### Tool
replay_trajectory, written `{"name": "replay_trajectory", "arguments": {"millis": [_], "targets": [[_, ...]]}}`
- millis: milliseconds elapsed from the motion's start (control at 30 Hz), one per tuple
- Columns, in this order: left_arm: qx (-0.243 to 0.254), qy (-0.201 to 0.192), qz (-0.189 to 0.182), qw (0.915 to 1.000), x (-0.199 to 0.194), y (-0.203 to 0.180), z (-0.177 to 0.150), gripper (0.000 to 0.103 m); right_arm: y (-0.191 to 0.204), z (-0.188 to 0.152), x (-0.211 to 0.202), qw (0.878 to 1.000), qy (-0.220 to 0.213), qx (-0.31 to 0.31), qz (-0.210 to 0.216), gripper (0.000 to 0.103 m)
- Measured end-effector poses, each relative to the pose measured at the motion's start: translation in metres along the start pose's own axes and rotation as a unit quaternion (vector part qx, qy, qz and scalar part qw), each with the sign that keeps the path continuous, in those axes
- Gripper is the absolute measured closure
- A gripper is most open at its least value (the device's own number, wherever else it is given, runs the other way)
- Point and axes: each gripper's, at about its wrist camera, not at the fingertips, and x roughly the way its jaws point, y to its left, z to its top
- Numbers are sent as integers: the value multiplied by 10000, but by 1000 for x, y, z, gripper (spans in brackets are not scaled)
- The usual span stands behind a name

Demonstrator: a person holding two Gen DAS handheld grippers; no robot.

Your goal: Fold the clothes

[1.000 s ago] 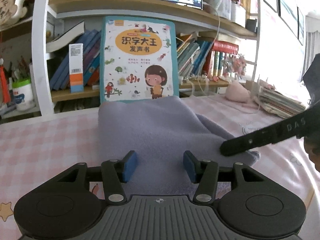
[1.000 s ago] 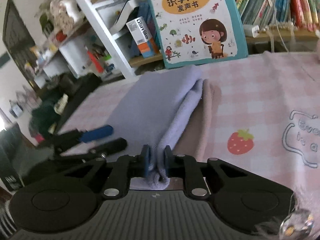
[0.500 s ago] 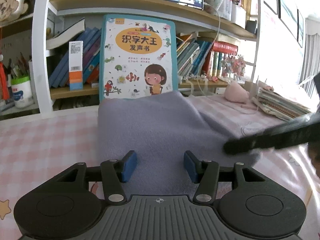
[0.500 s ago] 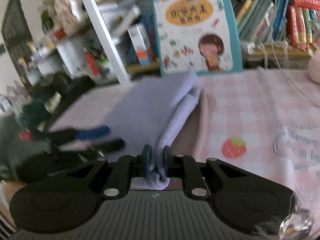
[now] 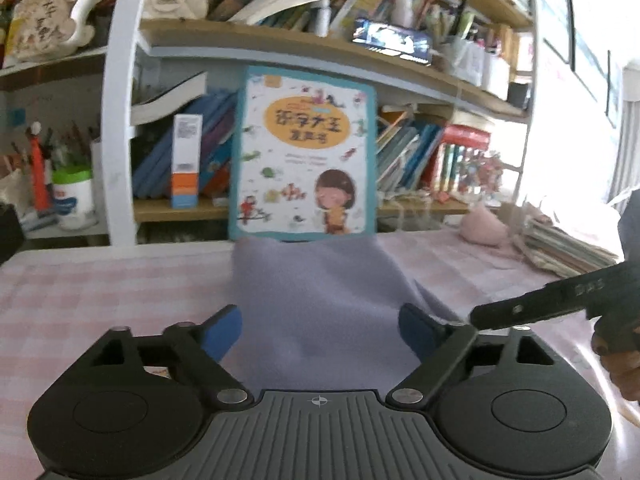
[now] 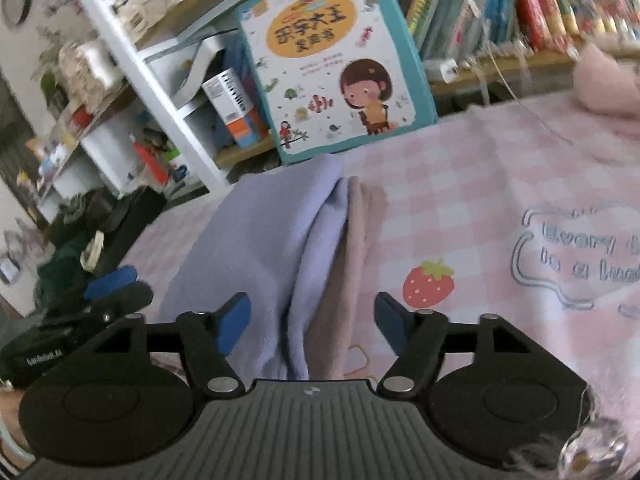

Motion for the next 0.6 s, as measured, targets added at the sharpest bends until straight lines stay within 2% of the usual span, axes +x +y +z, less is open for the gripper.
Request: {"name": "replay_trajectory", "arguments": {"millis": [133,267,367,467,533,567,600], "targets": [[-507,278,-63,9983,14,25,3,12,-10,2,19,9983,344,449,131,32],[-1200,771,-300,9893,38,49,0,12,-13,2,36,9966,526,607,187,33],[-1371,997,-353,9849,51,53,-7,13,-11,4,42,9965,541,594,245,33],[-1414,1063,-375,9835,56,50,-10,14,-10,7,49,9967,522,559,284,37],[-1361,1051,-402,9843,51,45,-11,22,-10,8,53,9966,506,571,322,43],[-1335,1044,-415,9847,49,42,-11,30,-10,8,54,9967,476,570,314,47],[-1308,1038,-429,9850,46,39,-12,31,-8,7,55,9972,456,524,284,51]]}}
